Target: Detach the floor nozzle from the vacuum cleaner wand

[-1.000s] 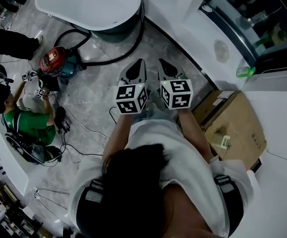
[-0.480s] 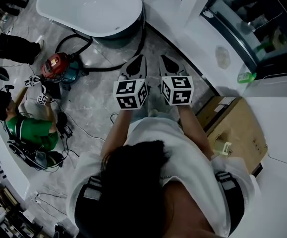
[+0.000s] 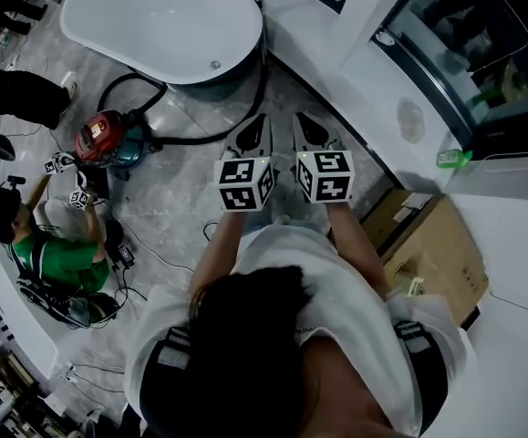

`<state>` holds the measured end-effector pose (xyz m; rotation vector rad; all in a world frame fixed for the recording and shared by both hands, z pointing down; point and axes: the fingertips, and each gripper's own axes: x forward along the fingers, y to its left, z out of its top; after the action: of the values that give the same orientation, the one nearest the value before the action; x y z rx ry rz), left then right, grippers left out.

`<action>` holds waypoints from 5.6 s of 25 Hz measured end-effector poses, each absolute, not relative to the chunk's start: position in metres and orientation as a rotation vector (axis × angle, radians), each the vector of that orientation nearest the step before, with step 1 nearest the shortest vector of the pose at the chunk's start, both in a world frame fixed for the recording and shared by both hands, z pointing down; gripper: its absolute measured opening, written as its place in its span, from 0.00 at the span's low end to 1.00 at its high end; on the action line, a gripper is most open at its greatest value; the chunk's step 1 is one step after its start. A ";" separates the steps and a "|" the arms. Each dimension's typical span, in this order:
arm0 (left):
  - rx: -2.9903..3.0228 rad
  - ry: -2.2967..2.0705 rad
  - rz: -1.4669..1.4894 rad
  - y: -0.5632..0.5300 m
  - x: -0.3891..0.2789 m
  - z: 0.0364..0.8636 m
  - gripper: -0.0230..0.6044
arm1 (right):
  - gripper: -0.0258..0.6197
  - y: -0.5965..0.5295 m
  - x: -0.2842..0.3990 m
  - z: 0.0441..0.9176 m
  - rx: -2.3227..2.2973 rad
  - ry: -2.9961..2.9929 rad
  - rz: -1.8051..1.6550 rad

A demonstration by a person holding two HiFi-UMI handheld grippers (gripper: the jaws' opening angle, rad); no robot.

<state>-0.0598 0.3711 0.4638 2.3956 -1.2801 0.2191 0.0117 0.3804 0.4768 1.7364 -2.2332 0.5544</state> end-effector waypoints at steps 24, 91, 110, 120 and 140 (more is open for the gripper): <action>2.386 -1.233 0.199 0.218 -0.094 0.456 0.04 | 0.07 0.231 -0.017 0.469 1.768 -2.165 0.546; 2.342 -1.341 0.200 -0.034 0.006 0.452 0.04 | 0.07 -0.033 0.087 0.477 1.611 -2.217 0.521; 2.291 -1.400 0.217 -0.086 0.050 0.460 0.04 | 0.07 -0.088 0.125 0.494 1.516 -2.251 0.563; 2.299 -1.418 0.232 -0.092 0.054 0.460 0.04 | 0.07 -0.095 0.131 0.490 1.511 -2.262 0.527; 2.374 -1.423 0.295 -0.134 0.063 0.461 0.04 | 0.07 -0.126 0.159 0.481 1.563 -2.244 0.470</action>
<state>0.0628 -0.1340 0.4606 2.3745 -1.4233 0.2949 0.1594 -0.1264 0.4810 1.5630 -2.2437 0.4704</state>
